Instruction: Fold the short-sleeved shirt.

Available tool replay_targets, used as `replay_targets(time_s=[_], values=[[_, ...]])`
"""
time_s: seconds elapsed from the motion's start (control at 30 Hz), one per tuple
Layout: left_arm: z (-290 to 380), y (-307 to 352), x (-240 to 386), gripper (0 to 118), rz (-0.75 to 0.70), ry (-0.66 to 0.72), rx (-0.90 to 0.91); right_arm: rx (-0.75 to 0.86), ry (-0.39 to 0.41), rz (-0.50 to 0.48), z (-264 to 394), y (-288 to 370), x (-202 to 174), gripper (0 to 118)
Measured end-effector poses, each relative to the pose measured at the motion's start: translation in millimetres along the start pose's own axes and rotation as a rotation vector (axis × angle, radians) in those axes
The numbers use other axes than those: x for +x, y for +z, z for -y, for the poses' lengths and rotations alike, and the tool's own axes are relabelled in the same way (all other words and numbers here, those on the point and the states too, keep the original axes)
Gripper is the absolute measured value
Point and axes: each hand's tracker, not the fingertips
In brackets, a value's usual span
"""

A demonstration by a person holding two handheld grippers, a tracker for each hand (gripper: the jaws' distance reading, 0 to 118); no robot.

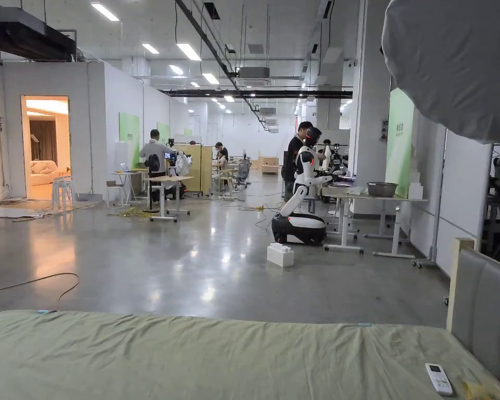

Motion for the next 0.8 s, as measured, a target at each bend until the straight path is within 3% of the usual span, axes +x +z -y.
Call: replay_targets(time_s=[0.5, 0.53, 0.63, 0.67, 0.8], values=[[-11, 0, 4, 2, 0.03, 0.005, 0.023, -0.028, -0.028, -0.001, 0, 0, 3, 3], [-11, 0, 4, 8, 0.025, 0.007, 0.024, -0.028, -0.03, -0.007, -1, -1, 3, 10], [-11, -1, 2, 54, 0.028, 0.02, 0.033, -0.028, -0.033, -0.012, -4, -2, 2, 56], [-11, -1, 2, 75, 0.027, 0.027, 0.039, -0.024, -0.033, -0.01, -5, -3, 1, 69], [-9, 0, 1, 93, 0.041, 0.058, 0.052, -0.006, -0.047, 0.0, -7, -4, 2, 84]])
